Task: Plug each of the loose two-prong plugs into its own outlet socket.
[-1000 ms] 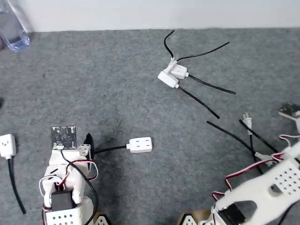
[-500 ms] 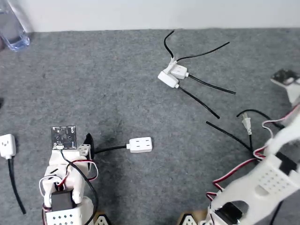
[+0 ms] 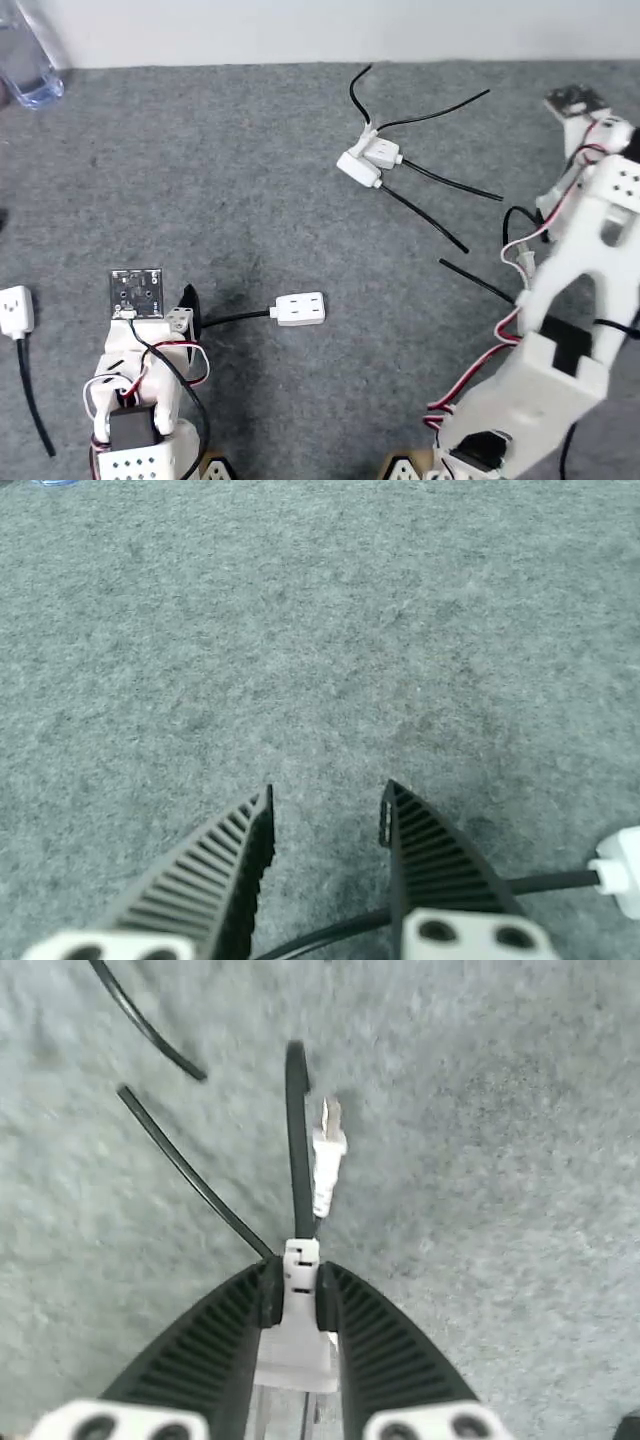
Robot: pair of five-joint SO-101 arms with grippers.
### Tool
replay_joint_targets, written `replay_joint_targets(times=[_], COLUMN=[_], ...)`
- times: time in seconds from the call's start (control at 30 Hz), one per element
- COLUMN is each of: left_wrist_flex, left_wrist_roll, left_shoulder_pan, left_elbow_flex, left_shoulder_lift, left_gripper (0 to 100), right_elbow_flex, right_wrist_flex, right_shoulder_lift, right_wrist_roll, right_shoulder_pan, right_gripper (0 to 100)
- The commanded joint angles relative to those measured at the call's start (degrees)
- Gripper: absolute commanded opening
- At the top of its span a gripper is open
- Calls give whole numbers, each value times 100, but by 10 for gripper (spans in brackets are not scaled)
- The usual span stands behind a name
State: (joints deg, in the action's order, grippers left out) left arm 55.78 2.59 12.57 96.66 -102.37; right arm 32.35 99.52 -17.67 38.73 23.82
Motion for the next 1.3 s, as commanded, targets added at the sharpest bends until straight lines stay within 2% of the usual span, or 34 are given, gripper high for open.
replay_joint_targets(times=[0.0, 0.2, 0.47, 0.6, 0.77, 0.87, 1.07, 1.27], left_wrist_flex=[35, 35, 141, 141, 141, 123, 123, 123], left_wrist_roll=[-62, -62, -70, -70, -70, -70, -70, -70], left_shoulder_pan=[-35, -35, -35, -35, -35, -44, -44, -44], left_elbow_flex=[-13, -13, -13, -13, -13, -13, -13, -13], left_shoulder_lift=[-9, -9, -35, -35, -35, -35, -35, -35], left_gripper=[168, 169, 169, 169, 169, 169, 169, 169], right_elbow_flex=[290, 211, -1380, -2576, -4211, -5046, -6057, -6505], right_wrist_flex=[101, 330, 242, -541, -1543, -2229, -3459, -4409], right_shoulder_lift=[796, 1552, 1727, 1727, 1727, 1736, 1736, 1727], right_wrist_roll=[-185, -563, -580, 26, 1389, 1925, 2374, 2479], right_shoulder_pan=[-198, -180, 13, 92, 338, 382, 382, 391], right_gripper=[9, 9, 9, 9, 9, 10, 9, 9])
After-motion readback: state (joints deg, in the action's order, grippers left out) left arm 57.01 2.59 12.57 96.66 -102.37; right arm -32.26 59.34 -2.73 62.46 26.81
